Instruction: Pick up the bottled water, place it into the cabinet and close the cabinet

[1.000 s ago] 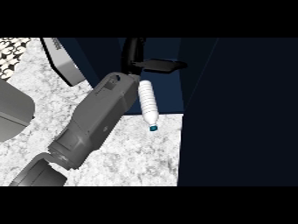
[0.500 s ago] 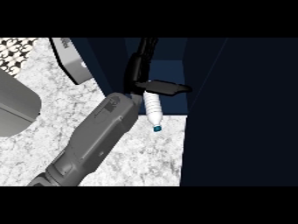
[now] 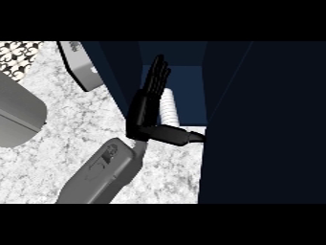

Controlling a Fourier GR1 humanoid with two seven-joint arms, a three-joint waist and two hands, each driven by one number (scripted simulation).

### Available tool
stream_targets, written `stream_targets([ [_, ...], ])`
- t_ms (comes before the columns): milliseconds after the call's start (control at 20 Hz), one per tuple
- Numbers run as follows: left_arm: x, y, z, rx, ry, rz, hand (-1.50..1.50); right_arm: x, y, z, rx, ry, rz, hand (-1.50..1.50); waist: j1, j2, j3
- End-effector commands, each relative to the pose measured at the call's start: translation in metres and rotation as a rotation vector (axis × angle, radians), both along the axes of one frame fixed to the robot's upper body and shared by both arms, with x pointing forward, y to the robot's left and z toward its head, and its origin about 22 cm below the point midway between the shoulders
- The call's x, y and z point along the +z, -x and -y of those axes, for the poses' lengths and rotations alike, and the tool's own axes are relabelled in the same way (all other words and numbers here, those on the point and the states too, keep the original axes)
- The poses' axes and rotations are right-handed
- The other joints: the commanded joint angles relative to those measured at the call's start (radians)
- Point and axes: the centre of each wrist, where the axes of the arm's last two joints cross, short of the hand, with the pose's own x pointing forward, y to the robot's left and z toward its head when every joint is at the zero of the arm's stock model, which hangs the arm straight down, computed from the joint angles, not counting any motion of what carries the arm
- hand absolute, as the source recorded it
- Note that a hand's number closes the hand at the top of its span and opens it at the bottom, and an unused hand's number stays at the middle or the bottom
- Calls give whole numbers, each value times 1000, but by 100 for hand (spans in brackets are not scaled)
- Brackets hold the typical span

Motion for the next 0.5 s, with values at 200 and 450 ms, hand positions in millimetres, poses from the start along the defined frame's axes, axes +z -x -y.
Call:
stream_targets([
  [200,-18,55,-47,-5,1,-9,-150,36,2,-20,237,112,-44,150,4,2,-1],
  [450,-11,82,-62,30,18,-17,-150,39,-9,-30,343,148,-17,150,2,4,0],
])
